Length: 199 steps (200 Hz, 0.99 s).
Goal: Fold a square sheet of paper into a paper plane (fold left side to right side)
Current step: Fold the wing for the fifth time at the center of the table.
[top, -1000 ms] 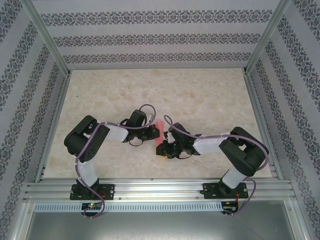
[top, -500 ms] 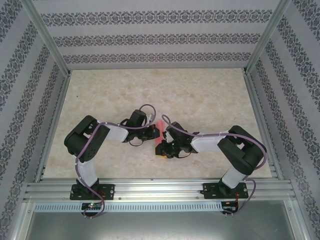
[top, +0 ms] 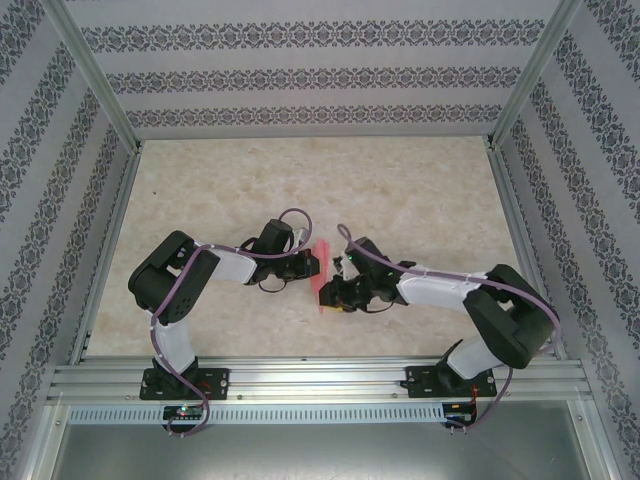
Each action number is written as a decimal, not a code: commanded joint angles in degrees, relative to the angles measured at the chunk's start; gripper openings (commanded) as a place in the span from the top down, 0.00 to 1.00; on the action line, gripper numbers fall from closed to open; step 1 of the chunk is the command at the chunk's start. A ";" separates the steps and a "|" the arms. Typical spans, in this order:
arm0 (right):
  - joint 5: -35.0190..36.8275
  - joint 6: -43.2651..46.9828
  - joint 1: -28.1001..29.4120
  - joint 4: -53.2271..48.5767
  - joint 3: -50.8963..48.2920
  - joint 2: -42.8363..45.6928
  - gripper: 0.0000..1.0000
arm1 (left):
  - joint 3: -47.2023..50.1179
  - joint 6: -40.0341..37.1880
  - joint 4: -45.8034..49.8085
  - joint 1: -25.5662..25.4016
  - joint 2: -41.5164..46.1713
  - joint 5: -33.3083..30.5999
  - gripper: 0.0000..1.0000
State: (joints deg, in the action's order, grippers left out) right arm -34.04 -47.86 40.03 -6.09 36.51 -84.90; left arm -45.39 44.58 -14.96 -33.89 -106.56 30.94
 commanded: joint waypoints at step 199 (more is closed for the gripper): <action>3.04 -1.88 -10.10 6.27 21.33 -24.65 0.76 | 1.96 -2.26 1.99 -0.32 -0.34 -4.00 0.93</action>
State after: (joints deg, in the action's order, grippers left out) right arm -31.35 -48.56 29.63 -0.71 56.42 -107.59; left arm -45.36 44.34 -14.98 -33.89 -106.50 31.00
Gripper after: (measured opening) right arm 0.246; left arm 0.065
